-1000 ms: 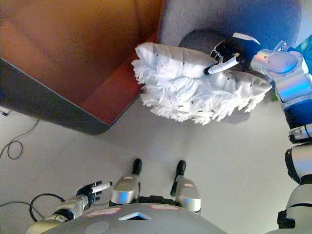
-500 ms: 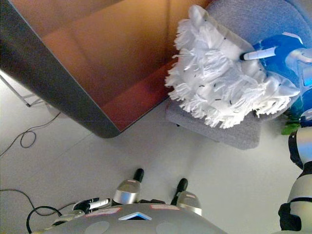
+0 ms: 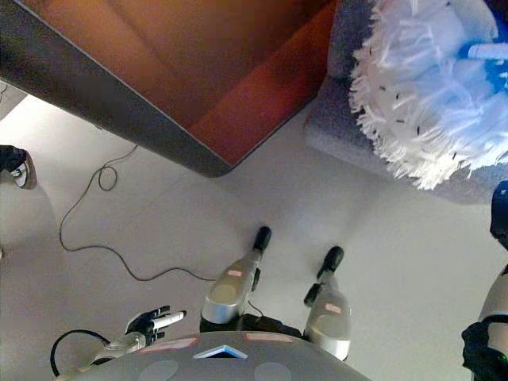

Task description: Pick up the pillow and put it on the sofa.

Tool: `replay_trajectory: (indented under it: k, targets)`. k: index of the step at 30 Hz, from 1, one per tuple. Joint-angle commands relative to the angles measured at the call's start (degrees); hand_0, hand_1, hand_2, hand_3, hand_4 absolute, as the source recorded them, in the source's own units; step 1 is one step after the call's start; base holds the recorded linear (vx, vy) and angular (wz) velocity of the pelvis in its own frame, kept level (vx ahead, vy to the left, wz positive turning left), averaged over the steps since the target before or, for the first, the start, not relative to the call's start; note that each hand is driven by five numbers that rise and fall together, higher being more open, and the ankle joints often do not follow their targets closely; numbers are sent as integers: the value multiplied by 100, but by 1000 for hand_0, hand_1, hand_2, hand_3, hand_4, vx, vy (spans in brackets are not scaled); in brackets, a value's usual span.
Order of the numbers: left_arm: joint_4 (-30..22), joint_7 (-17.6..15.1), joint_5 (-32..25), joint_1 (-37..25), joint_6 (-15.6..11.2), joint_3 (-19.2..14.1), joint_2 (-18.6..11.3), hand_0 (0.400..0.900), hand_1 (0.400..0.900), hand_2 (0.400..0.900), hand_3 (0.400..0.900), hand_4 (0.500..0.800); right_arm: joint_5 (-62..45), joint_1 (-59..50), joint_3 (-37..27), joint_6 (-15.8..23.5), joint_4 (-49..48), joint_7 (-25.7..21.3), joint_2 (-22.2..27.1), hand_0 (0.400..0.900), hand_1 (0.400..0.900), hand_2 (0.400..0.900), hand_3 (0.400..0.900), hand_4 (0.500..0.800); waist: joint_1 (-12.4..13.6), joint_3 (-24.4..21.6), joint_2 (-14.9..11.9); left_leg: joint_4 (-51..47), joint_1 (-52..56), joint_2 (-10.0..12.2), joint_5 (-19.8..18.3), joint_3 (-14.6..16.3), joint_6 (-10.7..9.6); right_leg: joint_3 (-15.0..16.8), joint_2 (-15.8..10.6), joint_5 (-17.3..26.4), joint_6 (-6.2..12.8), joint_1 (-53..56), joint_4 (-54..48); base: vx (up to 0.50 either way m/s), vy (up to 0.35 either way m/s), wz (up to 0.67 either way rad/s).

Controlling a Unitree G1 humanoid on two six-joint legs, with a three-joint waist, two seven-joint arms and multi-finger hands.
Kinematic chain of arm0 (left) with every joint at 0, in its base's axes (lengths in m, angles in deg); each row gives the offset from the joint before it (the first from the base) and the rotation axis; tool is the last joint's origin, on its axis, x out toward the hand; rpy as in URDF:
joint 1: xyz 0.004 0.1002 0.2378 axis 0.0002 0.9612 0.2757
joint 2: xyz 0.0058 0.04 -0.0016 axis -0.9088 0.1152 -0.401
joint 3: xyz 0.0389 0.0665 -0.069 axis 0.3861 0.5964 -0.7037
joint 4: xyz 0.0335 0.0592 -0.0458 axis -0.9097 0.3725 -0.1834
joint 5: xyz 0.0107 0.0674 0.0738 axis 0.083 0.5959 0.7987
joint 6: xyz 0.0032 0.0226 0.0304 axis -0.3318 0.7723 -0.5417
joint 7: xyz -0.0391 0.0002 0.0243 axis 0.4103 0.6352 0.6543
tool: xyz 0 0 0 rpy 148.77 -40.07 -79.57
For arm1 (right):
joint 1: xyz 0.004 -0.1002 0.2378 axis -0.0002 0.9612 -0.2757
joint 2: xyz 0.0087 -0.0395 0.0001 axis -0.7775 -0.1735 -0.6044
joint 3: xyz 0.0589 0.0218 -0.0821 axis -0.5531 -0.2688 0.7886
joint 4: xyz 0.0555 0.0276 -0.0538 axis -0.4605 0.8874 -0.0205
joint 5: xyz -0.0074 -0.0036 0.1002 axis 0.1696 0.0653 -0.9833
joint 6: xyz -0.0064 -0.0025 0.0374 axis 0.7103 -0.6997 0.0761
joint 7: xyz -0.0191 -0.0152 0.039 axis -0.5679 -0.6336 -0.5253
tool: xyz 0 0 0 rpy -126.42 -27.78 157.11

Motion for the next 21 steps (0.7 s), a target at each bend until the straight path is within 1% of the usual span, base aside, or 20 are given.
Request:
replay_trajectory:
  k: [1,3,7,13,16,19,21]
  targets:
    - [101,-51,-302,-5,-58,327,-521,900,900,900,900,800,-62,-1038,462,340,-267,-314,373,900,900,900,900,800,51,22,-238,-268,-38,109,296,99,29,102,-102,-841,-90,68,823,-63,-7,-8]
    - [104,16,-350,-41,-25,332,-548,900,900,900,900,800,96,-1097,492,327,-180,-292,473,900,900,900,900,800,11,32,-198,-272,-50,116,313,136,25,104,-102,-872,-100,22,878,-54,-4,-8]
    - [32,23,-458,-182,120,416,-562,900,900,900,900,800,180,-1175,569,232,-100,-392,605,900,900,900,900,800,-68,2,-194,-266,-36,139,311,191,5,112,-109,-924,-117,-34,980,-28,-11,-7]
    - [16,52,-474,-204,131,486,-590,900,900,900,900,800,472,-1235,688,224,-46,-450,803,900,900,900,900,800,-153,-60,-249,-256,37,128,274,284,0,172,-111,-898,-101,-13,971,-11,-9,-9]
    - [34,60,-455,-205,114,470,-630,900,900,900,900,800,664,-1310,827,231,-26,-510,906,900,900,900,900,800,-186,-104,-318,-263,85,133,261,325,-1,220,-89,-878,-91,28,941,-3,-35,-10]
    - [51,97,-425,-226,121,452,-690,900,900,900,900,800,832,-1423,1021,124,-57,-793,1006,900,900,900,900,800,-232,-145,-431,-270,153,152,234,368,0,280,-60,-848,-76,85,906,-15,-55,-9]
    - [80,88,-372,-222,141,438,-712,900,900,900,900,800,786,-1416,1092,15,-73,-883,1095,900,900,900,900,800,-279,-208,-549,-274,255,177,201,430,-7,338,-35,-822,-61,189,846,21,-54,-14]
